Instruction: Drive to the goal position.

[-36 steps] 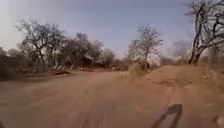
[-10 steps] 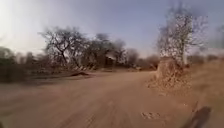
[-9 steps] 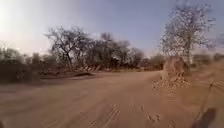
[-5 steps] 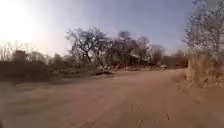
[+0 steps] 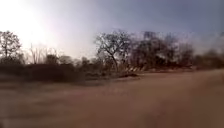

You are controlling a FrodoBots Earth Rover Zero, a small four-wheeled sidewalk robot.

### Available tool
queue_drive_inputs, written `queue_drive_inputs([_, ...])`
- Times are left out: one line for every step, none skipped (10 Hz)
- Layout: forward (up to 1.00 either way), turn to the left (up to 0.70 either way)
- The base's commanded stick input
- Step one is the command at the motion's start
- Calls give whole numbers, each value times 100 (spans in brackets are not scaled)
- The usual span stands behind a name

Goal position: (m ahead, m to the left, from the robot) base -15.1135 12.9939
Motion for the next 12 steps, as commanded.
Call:
queue_drive_inputs([70, 35])
queue_drive_inputs([70, 35])
queue_drive_inputs([70, 35])
queue_drive_inputs([70, 35])
queue_drive_inputs([70, 35])
queue_drive_inputs([70, 35])
queue_drive_inputs([70, 35])
queue_drive_inputs([70, 35])
queue_drive_inputs([70, 35])
queue_drive_inputs([70, 35])
queue_drive_inputs([70, 35])
queue_drive_inputs([70, 35])
